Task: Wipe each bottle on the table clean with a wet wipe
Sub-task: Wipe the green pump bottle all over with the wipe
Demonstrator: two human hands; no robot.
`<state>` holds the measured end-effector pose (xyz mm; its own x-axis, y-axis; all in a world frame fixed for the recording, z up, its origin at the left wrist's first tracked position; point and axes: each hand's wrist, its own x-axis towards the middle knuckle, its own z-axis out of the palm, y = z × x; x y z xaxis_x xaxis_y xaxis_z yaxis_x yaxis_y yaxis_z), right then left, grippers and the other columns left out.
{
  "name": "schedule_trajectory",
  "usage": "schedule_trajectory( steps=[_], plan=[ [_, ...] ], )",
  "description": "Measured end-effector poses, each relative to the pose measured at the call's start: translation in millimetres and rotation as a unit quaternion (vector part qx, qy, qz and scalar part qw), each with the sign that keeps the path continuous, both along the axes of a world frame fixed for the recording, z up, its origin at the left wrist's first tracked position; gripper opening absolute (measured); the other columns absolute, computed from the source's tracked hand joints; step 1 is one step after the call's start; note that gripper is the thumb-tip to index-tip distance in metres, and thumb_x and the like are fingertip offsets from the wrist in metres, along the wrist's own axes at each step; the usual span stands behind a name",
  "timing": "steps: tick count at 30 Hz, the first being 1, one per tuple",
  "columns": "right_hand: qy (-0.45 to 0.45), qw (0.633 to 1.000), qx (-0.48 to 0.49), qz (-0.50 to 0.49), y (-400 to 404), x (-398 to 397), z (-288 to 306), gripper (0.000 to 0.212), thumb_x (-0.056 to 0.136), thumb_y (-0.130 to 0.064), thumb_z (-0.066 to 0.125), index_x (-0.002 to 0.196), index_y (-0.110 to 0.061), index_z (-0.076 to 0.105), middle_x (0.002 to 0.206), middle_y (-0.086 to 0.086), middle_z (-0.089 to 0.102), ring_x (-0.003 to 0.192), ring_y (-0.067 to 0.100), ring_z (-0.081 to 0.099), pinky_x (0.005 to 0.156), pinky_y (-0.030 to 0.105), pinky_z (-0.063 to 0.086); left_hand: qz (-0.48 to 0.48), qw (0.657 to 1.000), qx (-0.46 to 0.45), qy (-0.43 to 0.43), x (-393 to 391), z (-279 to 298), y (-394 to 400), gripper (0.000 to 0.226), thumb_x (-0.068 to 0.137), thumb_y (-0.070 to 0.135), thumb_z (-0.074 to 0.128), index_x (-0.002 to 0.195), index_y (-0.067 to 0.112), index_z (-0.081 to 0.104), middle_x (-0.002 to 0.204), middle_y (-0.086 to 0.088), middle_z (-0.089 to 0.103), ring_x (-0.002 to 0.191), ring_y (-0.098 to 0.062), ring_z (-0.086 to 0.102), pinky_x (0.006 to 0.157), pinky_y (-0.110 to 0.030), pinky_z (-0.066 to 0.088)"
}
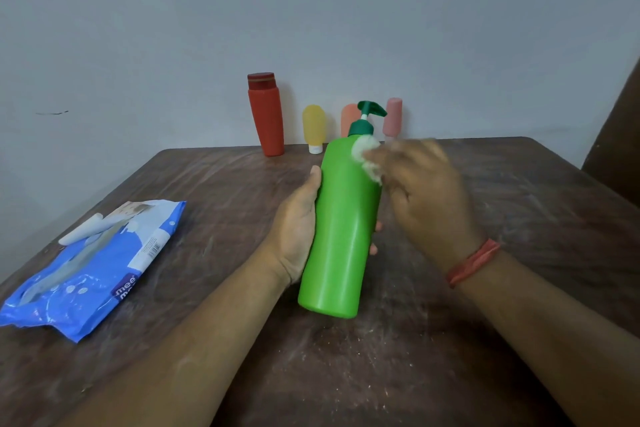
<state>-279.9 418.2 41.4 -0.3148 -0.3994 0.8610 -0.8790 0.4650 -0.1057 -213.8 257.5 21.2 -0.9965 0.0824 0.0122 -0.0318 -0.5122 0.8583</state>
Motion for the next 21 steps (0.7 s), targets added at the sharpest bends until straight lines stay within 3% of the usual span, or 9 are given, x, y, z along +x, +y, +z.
schedule_trajectory(
  steps=[2, 4, 7, 11, 14, 16, 21],
  plan=[
    [-0.01, 1.0, -0.025, -0.008, 0, -2, 2, 0.03, 0.089, 0.003, 0.056, 0.114, -0.004, 0.071, 0.11, 0.011, 0.068, 0.097, 0.033, 0.056, 0.093, 0.023, 0.037, 0.011, 1.0, -0.015, 0.021, 1, 1, 4, 0.078, 0.102, 0.066, 0.02, 0.112, 0.015, 0.077, 0.103, -0.023, 0.068, 0.082, -0.038, 0.067, 0.068, -0.049, 0.059],
    [0.044, 0.999, 0.022, 0.019, -4, 4, -7, 0.029, 0.093, -0.001, 0.052, 0.115, -0.003, 0.071, 0.114, 0.011, 0.067, 0.098, 0.031, 0.057, 0.094, 0.031, 0.043, 0.02, 0.999, -0.029, 0.036, 2, 3, 8, 0.083, 0.1, 0.07, 0.011, 0.104, 0.025, 0.08, 0.099, -0.018, 0.072, 0.08, -0.036, 0.068, 0.071, -0.05, 0.058],
    [0.076, 0.995, 0.068, 0.013, -4, -1, -8, 0.029, 0.092, -0.002, 0.061, 0.119, -0.007, 0.069, 0.119, 0.009, 0.065, 0.098, 0.031, 0.055, 0.087, 0.042, 0.049, 0.031, 0.997, -0.048, 0.044, 3, 9, 13, 0.085, 0.096, 0.074, 0.006, 0.099, 0.034, 0.081, 0.096, -0.017, 0.073, 0.076, -0.034, 0.068, 0.068, -0.047, 0.058],
    [0.023, 0.998, 0.008, -0.061, 0, -12, 7, 0.038, 0.092, 0.0, 0.059, 0.126, -0.014, 0.066, 0.118, 0.008, 0.056, 0.102, 0.027, 0.046, 0.086, 0.04, 0.047, 0.036, 0.994, -0.084, 0.067, 3, 11, 22, 0.077, 0.086, 0.077, 0.016, 0.098, 0.036, 0.08, 0.095, -0.019, 0.07, 0.074, -0.034, 0.066, 0.065, -0.042, 0.058],
    [0.054, 0.996, 0.072, -0.016, -3, 0, 4, 0.04, 0.089, 0.004, 0.059, 0.124, -0.014, 0.067, 0.118, 0.003, 0.057, 0.107, 0.027, 0.045, 0.094, 0.038, 0.044, 0.054, 0.993, -0.071, 0.079, 3, 9, 26, 0.075, 0.084, 0.074, 0.021, 0.098, 0.031, 0.08, 0.098, -0.018, 0.071, 0.078, -0.031, 0.067, 0.07, -0.04, 0.058],
    [0.082, 0.99, 0.112, 0.013, -3, 7, 8, 0.038, 0.086, 0.003, 0.058, 0.117, -0.014, 0.07, 0.115, 0.003, 0.062, 0.1, 0.026, 0.046, 0.089, 0.037, 0.044, 0.057, 0.994, -0.051, 0.08, 2, 10, 28, 0.074, 0.084, 0.073, 0.023, 0.099, 0.028, 0.08, 0.103, -0.017, 0.07, 0.086, -0.03, 0.067, 0.077, -0.041, 0.056],
    [0.006, 0.994, 0.09, -0.062, 0, 6, 22, 0.042, 0.086, 0.004, 0.054, 0.122, -0.013, 0.068, 0.118, 0.006, 0.06, 0.099, 0.027, 0.043, 0.091, 0.048, 0.047, 0.047, 0.993, -0.082, 0.073, 1, 9, 27, 0.079, 0.083, 0.076, 0.016, 0.099, 0.033, 0.08, 0.097, -0.015, 0.072, 0.08, -0.029, 0.068, 0.071, -0.039, 0.059]
  ],
)
